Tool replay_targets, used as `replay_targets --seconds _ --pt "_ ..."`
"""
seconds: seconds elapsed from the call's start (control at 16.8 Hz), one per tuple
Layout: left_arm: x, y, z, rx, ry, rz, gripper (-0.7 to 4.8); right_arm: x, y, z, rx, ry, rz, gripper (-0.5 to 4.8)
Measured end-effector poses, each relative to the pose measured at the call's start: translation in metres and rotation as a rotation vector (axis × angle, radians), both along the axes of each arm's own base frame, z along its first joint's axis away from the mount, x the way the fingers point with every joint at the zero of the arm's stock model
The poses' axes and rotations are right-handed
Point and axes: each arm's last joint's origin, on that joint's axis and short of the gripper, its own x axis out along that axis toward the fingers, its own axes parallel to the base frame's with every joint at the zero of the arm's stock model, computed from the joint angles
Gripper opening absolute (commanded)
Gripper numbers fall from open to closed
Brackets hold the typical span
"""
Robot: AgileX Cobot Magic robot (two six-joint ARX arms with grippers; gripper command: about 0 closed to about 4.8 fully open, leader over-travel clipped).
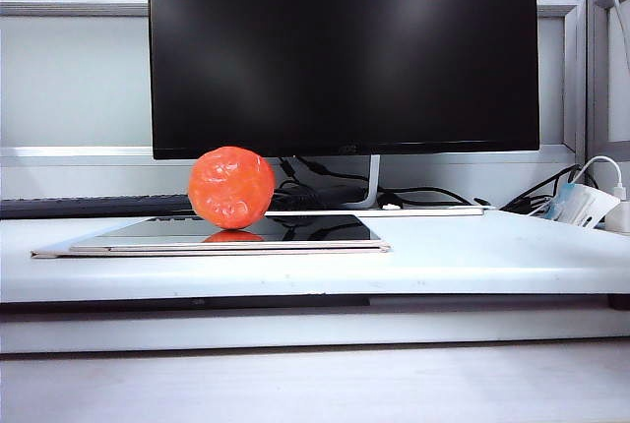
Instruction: Place the orange on the center of the mirror.
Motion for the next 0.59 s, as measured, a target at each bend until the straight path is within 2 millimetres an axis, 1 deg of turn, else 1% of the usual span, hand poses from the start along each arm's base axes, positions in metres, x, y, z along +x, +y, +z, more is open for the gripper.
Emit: replay_targets --seconds 0.24,0.59 --pt "0.017 -0.002 -0.030 -0.017 -0.055 -0.072 -0.05 0.000 0.000 0.000 0.000 0.000 -0.001 0.00" --pt "0.025 -0.007 -0.058 -0.040 -0.038 -0.132 -0.05 0.000 0.000 0.000 0.000 0.000 0.000 0.00"
